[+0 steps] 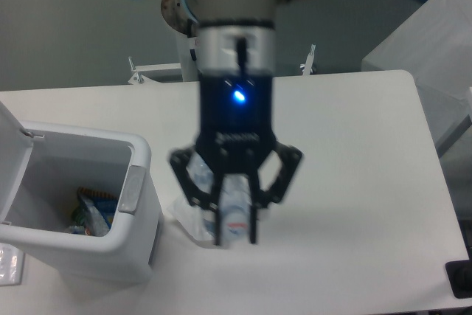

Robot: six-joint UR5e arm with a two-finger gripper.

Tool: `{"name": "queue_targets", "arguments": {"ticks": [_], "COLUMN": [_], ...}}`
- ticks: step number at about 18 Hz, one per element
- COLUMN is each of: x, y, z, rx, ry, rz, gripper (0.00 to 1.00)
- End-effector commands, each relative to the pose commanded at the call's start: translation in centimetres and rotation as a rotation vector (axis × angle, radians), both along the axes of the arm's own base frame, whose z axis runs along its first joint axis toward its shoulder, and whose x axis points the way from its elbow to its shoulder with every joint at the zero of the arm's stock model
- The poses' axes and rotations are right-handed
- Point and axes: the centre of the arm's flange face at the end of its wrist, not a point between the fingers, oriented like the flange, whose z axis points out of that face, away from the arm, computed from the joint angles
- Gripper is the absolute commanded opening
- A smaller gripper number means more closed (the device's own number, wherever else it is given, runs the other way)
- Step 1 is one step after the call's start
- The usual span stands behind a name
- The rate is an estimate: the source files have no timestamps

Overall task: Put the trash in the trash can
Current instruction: 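Carry the held bottle over the white trash bin and lower it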

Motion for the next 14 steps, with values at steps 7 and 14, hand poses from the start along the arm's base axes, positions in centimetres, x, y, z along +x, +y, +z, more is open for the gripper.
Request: {"name": "queue_targets", "arguments": {"ticks": [7, 14], "x": [6.6, 11.8], "y": [2.4, 5.3], "z": [-0.5, -2.2], "rx": [-0.006, -0.028], "ry": [-0.018, -0.033], "rz": [-0.095, -0.184], "gripper": [0.26, 0.26]}}
